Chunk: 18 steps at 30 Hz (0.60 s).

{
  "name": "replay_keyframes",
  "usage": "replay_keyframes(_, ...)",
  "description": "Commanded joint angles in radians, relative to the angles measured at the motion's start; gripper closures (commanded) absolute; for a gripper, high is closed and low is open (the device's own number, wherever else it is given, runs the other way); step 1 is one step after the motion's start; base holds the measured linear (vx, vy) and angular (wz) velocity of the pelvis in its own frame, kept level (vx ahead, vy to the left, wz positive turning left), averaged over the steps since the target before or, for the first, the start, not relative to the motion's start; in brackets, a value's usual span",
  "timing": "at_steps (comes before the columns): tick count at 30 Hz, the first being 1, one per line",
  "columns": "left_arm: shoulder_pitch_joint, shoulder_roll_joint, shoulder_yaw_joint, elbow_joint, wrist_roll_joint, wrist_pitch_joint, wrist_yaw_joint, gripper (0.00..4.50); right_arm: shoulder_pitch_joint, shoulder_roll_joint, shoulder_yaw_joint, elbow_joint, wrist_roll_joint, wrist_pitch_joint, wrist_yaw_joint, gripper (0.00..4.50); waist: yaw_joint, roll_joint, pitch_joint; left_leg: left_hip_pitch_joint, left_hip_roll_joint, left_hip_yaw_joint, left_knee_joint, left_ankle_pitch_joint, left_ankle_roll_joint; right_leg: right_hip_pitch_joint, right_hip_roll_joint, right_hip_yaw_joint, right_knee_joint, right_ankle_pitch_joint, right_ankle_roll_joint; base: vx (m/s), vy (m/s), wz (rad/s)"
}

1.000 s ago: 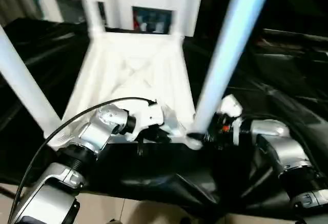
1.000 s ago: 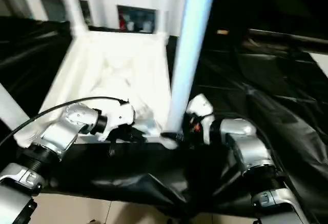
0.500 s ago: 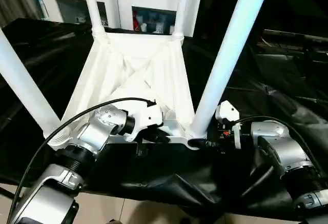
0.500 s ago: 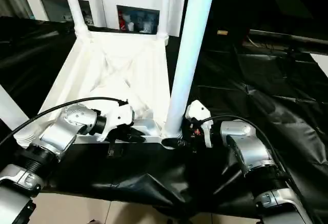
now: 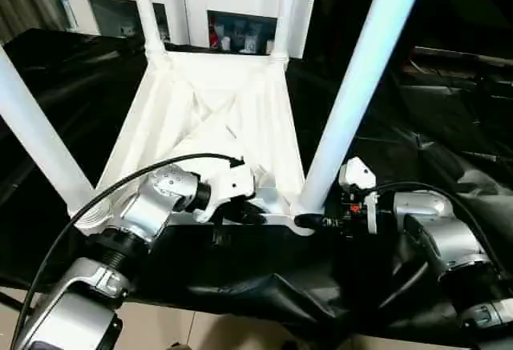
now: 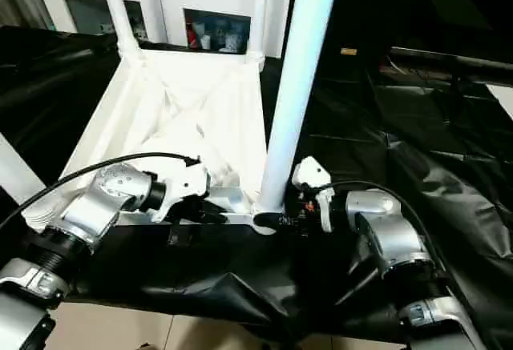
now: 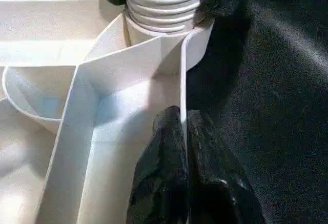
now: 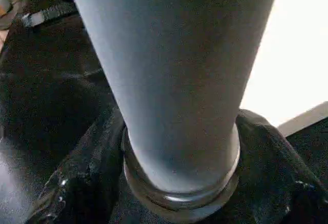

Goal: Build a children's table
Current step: Rotate leg to tighten

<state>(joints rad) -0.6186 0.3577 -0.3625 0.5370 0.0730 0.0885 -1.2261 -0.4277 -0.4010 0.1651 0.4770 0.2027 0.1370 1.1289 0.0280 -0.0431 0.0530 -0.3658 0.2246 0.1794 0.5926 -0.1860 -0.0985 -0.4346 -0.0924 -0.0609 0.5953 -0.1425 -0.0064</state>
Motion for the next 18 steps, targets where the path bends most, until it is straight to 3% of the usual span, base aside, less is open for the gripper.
replay_keyframes(1, 0.013, -0.044, 0.006, 0.039, -0.013, 0.014, 0.056, 4.5, -0.004, 0.043, -0.024, 0.05, -0.025, -0.024, -0.14, 1.76, -0.003, -0.012, -0.068, -0.004, -0.004, 0.012, -0.063, -0.187, 0.067, 0.066, -0.027, 0.027, -0.064, -0.303, -0.192, 0.0, 0.0, 0.0)
replay_keyframes(5, -0.027, -0.111, 0.02, 0.103, 0.029, 0.041, 0.217, 4.5, -0.015, 0.146, -0.078, 0.116, -0.027, -0.011, -0.36, 1.76, -0.02, -0.014, -0.064, 0.004, -0.011, 0.009, -0.064, -0.267, 0.022, 0.055, -0.025, 0.022, -0.089, -0.486, -0.124, 0.0, 0.0, 0.0)
replay_keyframes(7, -0.058, -0.16, 0.034, 0.144, 0.043, 0.078, 0.315, 4.5, -0.022, 0.214, -0.105, 0.134, -0.026, 0.001, -0.485, 1.77, -0.026, -0.015, -0.064, -0.001, -0.012, 0.006, -0.065, -0.276, 0.018, 0.057, -0.025, 0.019, -0.091, -0.523, -0.105, -0.051, 0.0, -0.01)
replay_keyframes(8, -0.084, -0.197, 0.042, 0.18, 0.053, 0.108, 0.386, 4.5, -0.032, 0.269, -0.125, 0.148, -0.031, 0.014, -0.591, 1.77, -0.029, -0.012, -0.062, 0.007, -0.015, 0.005, -0.062, -0.299, 0.014, 0.045, -0.024, 0.015, -0.104, -0.579, -0.081, -0.05, 0.003, -0.02)
replay_keyframes(11, -0.115, -0.232, 0.044, 0.233, 0.068, 0.138, 0.454, 4.5, -0.055, 0.34, -0.145, 0.173, -0.048, 0.025, -0.738, 1.77, -0.039, -0.008, -0.063, 0.002, -0.017, -0.004, -0.065, -0.326, 0.006, 0.049, -0.025, 0.002, -0.113, -0.614, -0.057, 0.0, 0.0, 0.0)
replay_keyframes(13, -0.131, -0.245, 0.046, 0.268, 0.074, 0.143, 0.48, 4.5, -0.071, 0.374, -0.142, 0.188, -0.061, 0.018, -0.789, 1.77, -0.039, -0.002, -0.065, 0.007, -0.018, -0.004, -0.065, -0.338, 0.013, 0.048, -0.025, 0.0, -0.118, -0.601, -0.06, 0.0, 0.0, 0.0)
replay_keyframes(14, -0.137, -0.246, 0.046, 0.284, 0.081, 0.141, 0.487, 4.5, -0.077, 0.387, -0.132, 0.191, -0.065, 0.007, -0.781, 1.77, -0.044, -0.001, -0.067, 0.003, -0.016, -0.006, -0.07, -0.338, 0.021, 0.053, -0.023, 0.0, -0.112, -0.541, -0.08, 0.0, 0.0, 0.0)
replay_keyframes(17, -0.14, -0.24, 0.041, 0.295, 0.092, 0.133, 0.483, 4.5, -0.074, 0.392, -0.113, 0.171, -0.065, -0.017, -0.731, 1.77, -0.048, -0.003, -0.064, 0.005, -0.016, -0.005, -0.071, -0.37, 0.032, 0.051, -0.022, 0.0, -0.115, -0.529, -0.092, 0.0, 0.0, 0.0)
replay_keyframes(18, -0.138, -0.231, 0.037, 0.297, 0.1, 0.126, 0.467, 4.5, -0.062, 0.39, -0.117, 0.132, -0.036, -0.028, -0.672, 1.42, -0.048, -0.003, -0.064, 0.004, -0.015, -0.006, -0.072, -0.374, 0.036, 0.052, -0.023, 0.001, -0.113, -0.523, -0.098, 0.0, 0.0, 0.0)
